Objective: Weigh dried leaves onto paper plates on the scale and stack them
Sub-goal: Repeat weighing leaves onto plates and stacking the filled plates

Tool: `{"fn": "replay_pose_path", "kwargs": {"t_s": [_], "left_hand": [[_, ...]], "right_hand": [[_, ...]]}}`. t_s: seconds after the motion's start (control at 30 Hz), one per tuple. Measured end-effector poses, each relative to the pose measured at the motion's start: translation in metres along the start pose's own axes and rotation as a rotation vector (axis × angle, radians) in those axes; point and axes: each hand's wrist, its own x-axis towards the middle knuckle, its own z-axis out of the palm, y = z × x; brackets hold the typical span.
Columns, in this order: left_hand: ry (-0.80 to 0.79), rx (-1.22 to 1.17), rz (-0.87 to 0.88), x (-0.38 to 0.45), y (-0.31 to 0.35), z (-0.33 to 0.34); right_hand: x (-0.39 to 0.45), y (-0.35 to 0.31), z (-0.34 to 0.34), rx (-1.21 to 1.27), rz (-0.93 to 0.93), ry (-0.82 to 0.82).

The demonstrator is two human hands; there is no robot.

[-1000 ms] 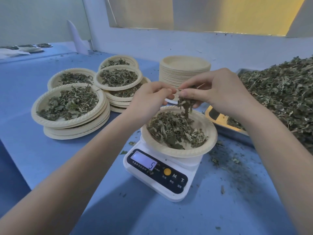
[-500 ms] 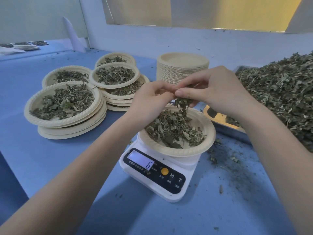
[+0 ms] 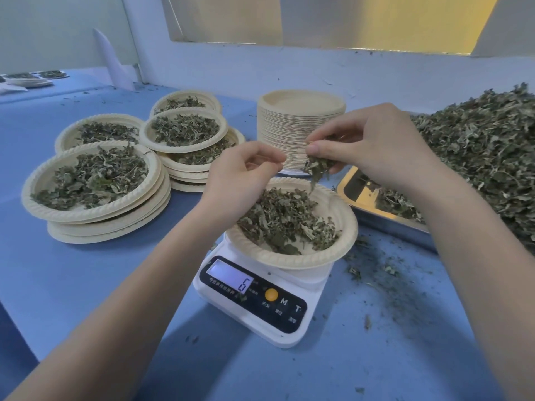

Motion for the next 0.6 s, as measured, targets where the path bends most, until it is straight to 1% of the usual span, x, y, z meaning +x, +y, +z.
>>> {"fn": "replay_pose_path", "kwargs": {"t_s": [0.03, 0.17, 0.23, 0.37, 0.6], "left_hand": [[-0.004, 0.004, 0.003, 0.0006, 0.0010, 0.0009], [0.006, 0.012, 0.016, 0.0040, 0.0044, 0.0030], [0.019, 0.003, 0.012, 0.0045, 0.0048, 0.0020], [0.024, -0.001, -0.005, 0.0021, 0.0032, -0.0009], [0.012, -0.015, -0.040, -0.0001, -0.0017, -0.0037]], "right_hand": [[-0.0012, -0.0001, -0.0017, 0.003, 0.006, -0.007], [-0.0053, -0.0044, 0.0049, -0.025, 0.001, -0.140], [-0.0048, -0.0053, 0.0078, -0.078, -0.018, -0.154], [-0.0058, -0.0071, 0.0062, -0.058, -0.047, -0.155], [-0.0046, -0.0080, 0.0037, -0.052, -0.038, -0.063]]}}
